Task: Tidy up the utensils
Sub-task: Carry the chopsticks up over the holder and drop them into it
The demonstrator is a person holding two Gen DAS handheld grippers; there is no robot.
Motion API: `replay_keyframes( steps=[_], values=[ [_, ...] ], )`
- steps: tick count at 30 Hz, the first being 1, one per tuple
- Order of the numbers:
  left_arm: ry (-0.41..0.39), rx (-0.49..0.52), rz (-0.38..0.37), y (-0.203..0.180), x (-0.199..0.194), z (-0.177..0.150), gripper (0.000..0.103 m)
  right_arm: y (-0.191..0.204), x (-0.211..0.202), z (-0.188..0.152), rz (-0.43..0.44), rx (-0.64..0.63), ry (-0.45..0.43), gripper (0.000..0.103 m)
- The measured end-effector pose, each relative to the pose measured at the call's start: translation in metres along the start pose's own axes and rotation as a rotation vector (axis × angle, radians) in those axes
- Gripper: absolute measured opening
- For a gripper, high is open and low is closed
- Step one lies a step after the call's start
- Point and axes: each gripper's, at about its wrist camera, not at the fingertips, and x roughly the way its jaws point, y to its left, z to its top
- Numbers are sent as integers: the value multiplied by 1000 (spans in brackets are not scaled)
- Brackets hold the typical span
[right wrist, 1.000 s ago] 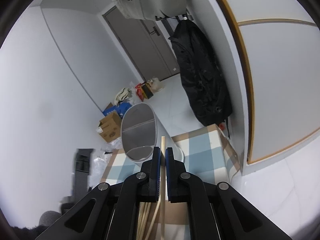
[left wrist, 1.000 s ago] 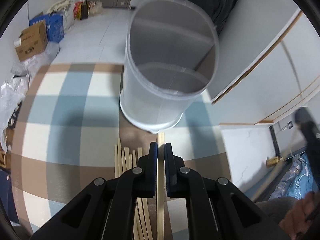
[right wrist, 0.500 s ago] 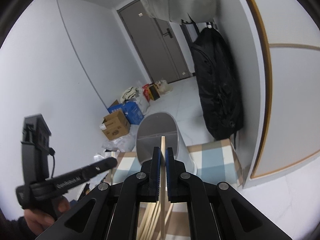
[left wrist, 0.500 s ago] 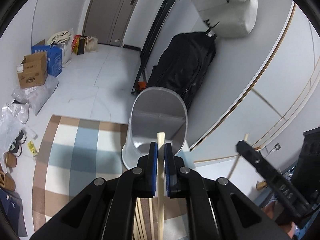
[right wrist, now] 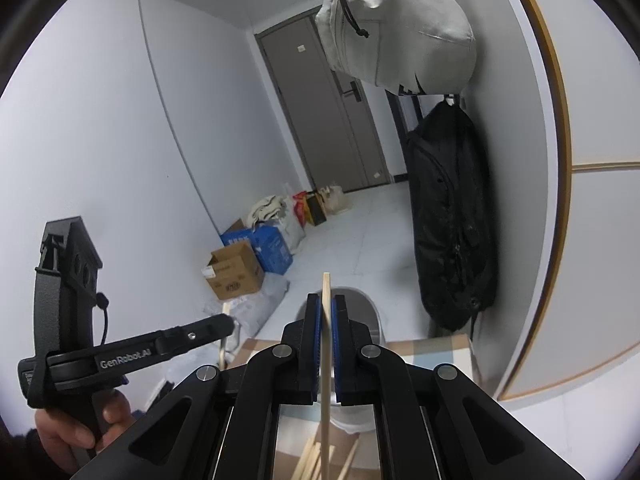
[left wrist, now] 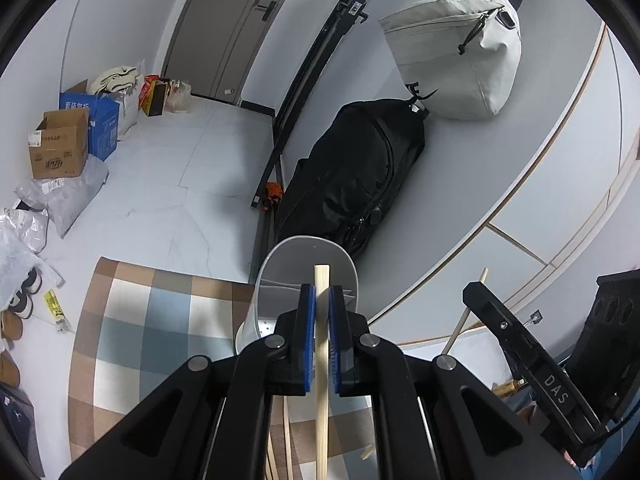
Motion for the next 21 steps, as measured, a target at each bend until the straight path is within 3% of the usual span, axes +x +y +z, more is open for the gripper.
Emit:
replay_keyframes(
  steps=[3, 8, 11, 21],
  values=[
    [-53, -9, 8, -1, -1, 12, 3, -2, 5, 10, 5, -1, -16, 4],
    [-249, 24, 51, -16, -5, 39, 3, 2, 15, 43, 12, -42, -96, 4],
    [-326, 64, 66, -23, 5, 55, 3, 6, 22, 64, 10, -80, -155, 4],
    [-415, 107, 61, -21, 44, 90, 3, 3, 61, 91, -6, -115, -260, 4]
  ],
)
